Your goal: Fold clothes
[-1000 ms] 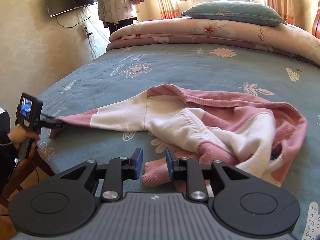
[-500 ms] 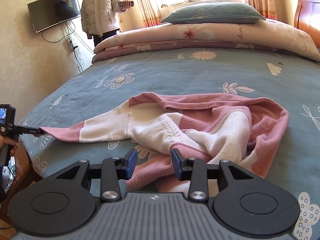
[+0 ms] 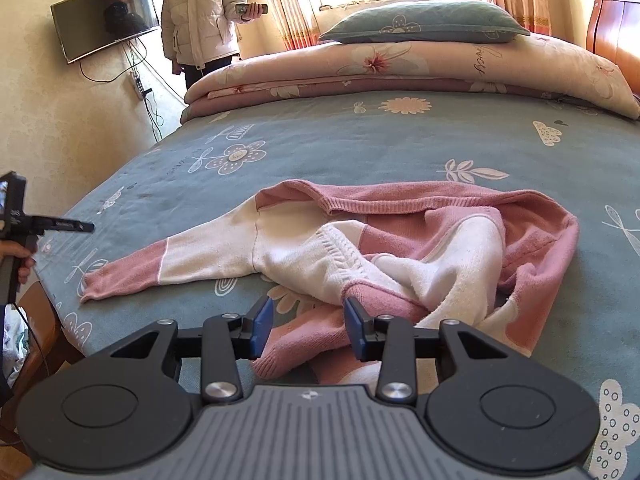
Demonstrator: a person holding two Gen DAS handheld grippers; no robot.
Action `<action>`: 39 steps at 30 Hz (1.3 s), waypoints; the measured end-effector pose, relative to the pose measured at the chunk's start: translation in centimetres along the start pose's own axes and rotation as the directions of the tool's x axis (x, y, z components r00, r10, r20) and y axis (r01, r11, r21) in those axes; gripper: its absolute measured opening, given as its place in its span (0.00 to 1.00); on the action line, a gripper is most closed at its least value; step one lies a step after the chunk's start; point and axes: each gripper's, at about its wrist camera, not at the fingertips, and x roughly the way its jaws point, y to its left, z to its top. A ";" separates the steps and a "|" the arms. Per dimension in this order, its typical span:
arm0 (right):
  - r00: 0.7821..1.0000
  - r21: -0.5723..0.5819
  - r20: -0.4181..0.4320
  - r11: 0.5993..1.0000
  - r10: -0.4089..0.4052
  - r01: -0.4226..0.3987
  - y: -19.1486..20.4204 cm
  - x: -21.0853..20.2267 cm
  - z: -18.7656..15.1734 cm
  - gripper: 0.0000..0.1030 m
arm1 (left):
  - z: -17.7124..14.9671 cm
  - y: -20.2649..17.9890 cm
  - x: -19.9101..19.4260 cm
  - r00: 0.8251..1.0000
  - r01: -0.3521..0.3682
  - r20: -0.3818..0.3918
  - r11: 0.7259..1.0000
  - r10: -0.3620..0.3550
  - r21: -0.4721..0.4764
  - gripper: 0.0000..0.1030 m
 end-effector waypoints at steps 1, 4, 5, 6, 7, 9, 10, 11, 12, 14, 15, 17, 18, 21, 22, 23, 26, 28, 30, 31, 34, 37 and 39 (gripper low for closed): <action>1.000 0.000 -0.002 1.000 -0.003 0.003 0.0 0.1 0.0 0.43 | -0.5 -0.6 1.0 0.999 0.017 -0.028 1.000 -0.017 0.004 0.37; 1.000 0.007 -0.005 1.000 -0.016 0.016 -0.2 0.3 0.1 0.43 | -2.4 -1.9 4.2 0.992 0.042 -0.118 0.999 -0.044 -0.016 0.37; 1.000 0.010 -0.005 1.000 -0.018 0.019 -0.4 0.3 0.1 0.43 | -3.1 -2.1 5.0 0.989 0.047 -0.142 0.999 -0.050 -0.028 0.37; 1.000 0.014 -0.005 1.000 -0.021 0.021 -0.5 0.3 0.0 0.43 | -3.6 -2.2 5.4 0.989 0.046 -0.139 0.998 -0.051 -0.037 0.37; 1.000 0.020 -0.004 1.000 -0.024 0.024 -0.7 0.2 0.0 0.43 | -4.0 -2.3 5.7 0.989 0.045 -0.137 0.998 -0.051 -0.045 0.39; 1.000 0.040 -0.001 0.999 -0.031 0.031 -1.2 0.2 -0.2 0.44 | -3.9 -2.0 5.5 0.988 0.046 -0.141 0.997 -0.054 -0.059 0.40; 0.999 0.053 0.000 0.998 -0.036 0.036 -1.5 0.2 -0.4 0.45 | -3.9 -1.9 5.3 0.988 0.047 -0.145 0.997 -0.055 -0.065 0.40; 0.999 0.068 0.002 0.997 -0.039 0.039 -1.8 0.1 -0.5 0.47 | -3.7 -1.8 5.1 0.987 0.041 -0.155 0.997 -0.051 -0.067 0.40; 0.999 0.084 0.005 0.996 -0.039 0.039 -2.1 0.0 -0.6 0.47 | -3.4 -1.8 4.8 0.987 0.031 -0.159 0.998 -0.040 -0.060 0.40; 0.999 0.116 0.012 0.993 -0.037 0.035 -2.8 0.0 -0.9 0.47 | -2.6 -1.9 3.5 0.991 0.022 -0.130 0.999 -0.028 -0.047 0.40; 0.999 0.133 0.017 0.991 -0.034 0.032 -3.1 -0.1 -1.1 0.48 | -2.1 -2.0 2.8 0.993 0.024 -0.112 0.999 -0.029 -0.044 0.40; 0.999 0.167 0.022 0.986 -0.028 0.024 -3.7 -0.1 -1.4 0.48 | -0.8 -2.5 0.9 0.995 0.062 -0.072 0.997 -0.066 -0.051 0.41; 0.999 0.182 0.025 0.983 -0.023 0.018 -3.9 -0.1 -1.6 0.48 | -0.2 -2.7 0.0 0.995 0.082 -0.052 0.995 -0.084 -0.054 0.42; 0.999 0.200 0.039 0.980 -0.016 0.008 -4.6 -0.7 -2.0 0.48 | 1.9 -4.4 -2.9 0.990 0.143 0.011 0.989 -0.143 -0.036 0.46; 0.999 0.206 0.044 0.979 -0.014 0.004 -4.9 -0.9 -2.2 0.48 | 2.9 -5.4 -4.0 0.985 0.168 0.032 0.986 -0.167 -0.019 0.47; 0.999 0.212 0.049 0.977 -0.011 0.001 -5.1 -1.1 -2.3 0.48 | 3.7 -6.5 -5.0 0.981 0.191 0.049 0.982 -0.190 -0.004 0.47; 0.998 0.230 0.063 0.973 -0.005 -0.010 -5.8 -1.6 -2.8 0.48 | 5.4 -10.1 -7.5 0.960 0.261 0.096 0.964 -0.265 0.052 0.49; 0.997 0.241 0.073 0.970 -0.001 -0.017 -6.3 -2.0 -3.1 0.48 | 6.1 -12.8 -8.9 0.941 0.308 0.115 0.947 -0.318 0.092 0.53; 0.997 0.255 0.083 0.967 -0.003 -0.018 -7.0 -2.6 -3.5 0.48 | 6.7 -16.0 -10.1 0.920 0.355 0.125 0.924 -0.372 0.141 0.54; 0.996 0.262 0.089 0.965 -0.004 -0.019 -7.4 -2.9 -3.7 0.48 | 6.9 -17.5 -10.5 0.911 0.370 0.131 0.915 -0.392 0.161 0.55; 0.994 0.298 0.101 0.955 -0.043 0.011 -8.8 -3.8 -4.6 0.53 | 6.6 -22.1 -11.1 0.887 0.413 0.130 0.888 -0.442 0.200 0.56; 0.992 0.337 0.107 0.941 -0.066 0.026 -10.2 -4.6 -5.7 0.53 | 5.2 -26.0 -10.7 0.868 0.453 0.111 0.862 -0.485 0.227 0.57; 0.991 0.357 0.105 0.933 -0.083 0.041 -11.2 -4.8 -6.4 0.53 | 3.6 -28.3 -10.3 0.861 0.463 0.101 0.850 -0.499 0.249 0.57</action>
